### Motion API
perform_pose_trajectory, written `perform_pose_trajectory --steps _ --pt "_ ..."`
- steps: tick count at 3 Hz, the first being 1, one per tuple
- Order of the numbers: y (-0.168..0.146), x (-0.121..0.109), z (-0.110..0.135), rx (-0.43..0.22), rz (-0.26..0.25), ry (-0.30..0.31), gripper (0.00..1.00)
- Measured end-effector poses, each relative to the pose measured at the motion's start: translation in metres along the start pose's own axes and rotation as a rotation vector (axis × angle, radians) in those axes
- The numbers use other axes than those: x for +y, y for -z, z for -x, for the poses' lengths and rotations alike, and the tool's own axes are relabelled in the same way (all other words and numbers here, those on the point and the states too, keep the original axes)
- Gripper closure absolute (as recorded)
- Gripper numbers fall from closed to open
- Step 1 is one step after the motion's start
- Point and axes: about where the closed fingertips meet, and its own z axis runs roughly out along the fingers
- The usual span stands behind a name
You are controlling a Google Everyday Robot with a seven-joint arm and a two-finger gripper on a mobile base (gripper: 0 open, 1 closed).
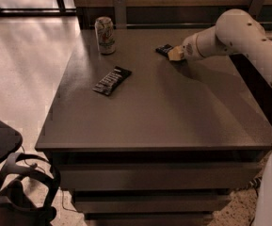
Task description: Pick rxbar blueberry
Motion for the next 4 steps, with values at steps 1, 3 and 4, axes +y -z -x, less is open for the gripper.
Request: perform_pose_trajectory --steps 1,3,4 --pt "0.001 0.000 0.001 0.000 0.000 0.000 1.00" --pt "0.026 -0.004 0.016 -0.041 -0.029 0.016 1.00" --pt "0.061 -0.008 0.038 -0.104 -0.062 0.043 1.00"
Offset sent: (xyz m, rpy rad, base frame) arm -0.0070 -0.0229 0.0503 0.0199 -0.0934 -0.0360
